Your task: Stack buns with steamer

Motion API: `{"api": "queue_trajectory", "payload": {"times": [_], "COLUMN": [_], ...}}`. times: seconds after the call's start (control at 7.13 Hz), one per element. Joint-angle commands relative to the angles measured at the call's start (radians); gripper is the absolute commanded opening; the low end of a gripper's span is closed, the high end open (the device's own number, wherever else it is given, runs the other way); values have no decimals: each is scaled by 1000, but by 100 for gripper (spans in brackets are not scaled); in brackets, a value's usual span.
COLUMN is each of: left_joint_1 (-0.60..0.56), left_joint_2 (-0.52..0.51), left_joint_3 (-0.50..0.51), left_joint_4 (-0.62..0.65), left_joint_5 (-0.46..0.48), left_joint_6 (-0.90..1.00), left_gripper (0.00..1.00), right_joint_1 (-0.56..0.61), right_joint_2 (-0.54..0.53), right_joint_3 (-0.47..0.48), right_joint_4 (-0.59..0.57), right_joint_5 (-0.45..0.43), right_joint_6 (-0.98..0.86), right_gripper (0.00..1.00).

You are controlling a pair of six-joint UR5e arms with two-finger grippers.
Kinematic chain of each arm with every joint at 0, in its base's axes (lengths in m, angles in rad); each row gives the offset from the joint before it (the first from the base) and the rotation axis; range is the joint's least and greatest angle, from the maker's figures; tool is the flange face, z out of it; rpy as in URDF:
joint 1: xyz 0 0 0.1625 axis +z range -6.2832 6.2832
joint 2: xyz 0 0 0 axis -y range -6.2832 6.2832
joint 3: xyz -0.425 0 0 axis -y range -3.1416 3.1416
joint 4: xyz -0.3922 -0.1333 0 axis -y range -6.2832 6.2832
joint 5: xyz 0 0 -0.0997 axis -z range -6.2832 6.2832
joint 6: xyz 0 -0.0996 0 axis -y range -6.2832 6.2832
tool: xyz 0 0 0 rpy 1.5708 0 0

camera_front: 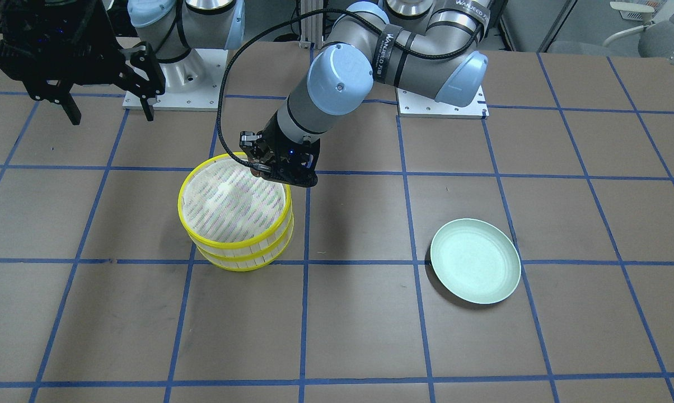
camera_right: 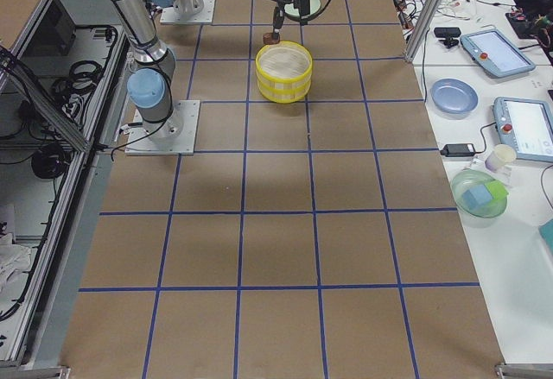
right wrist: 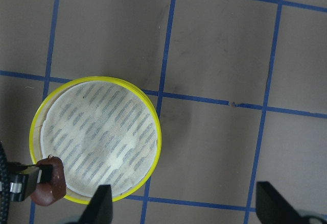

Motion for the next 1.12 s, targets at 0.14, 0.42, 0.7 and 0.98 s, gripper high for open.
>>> {"api": "queue_trajectory", "payload": {"times": [0.14,0.42,0.7,0.98], "left_joint_1": [0,0,7,56], "left_joint_2": [-16,-32,-24,6], "left_joint_3": [-15,-12,2,20], "left_joint_4": [33,86,88,59], "left_joint_5": [10,13,152,277], "left_joint_6": [1,-14,-6,0], "left_gripper": [36,88,100,100], "right_joint_1": [3,2,3,3], "right_joint_2": [-3,-6,-7,2], "right_joint_3": [0,2,2,2], "right_joint_4": [8,23,28,-3], "right_joint_5": [20,8,9,21], "right_joint_6": [35,34,35,35], "right_gripper": [100,100,96,96]}}
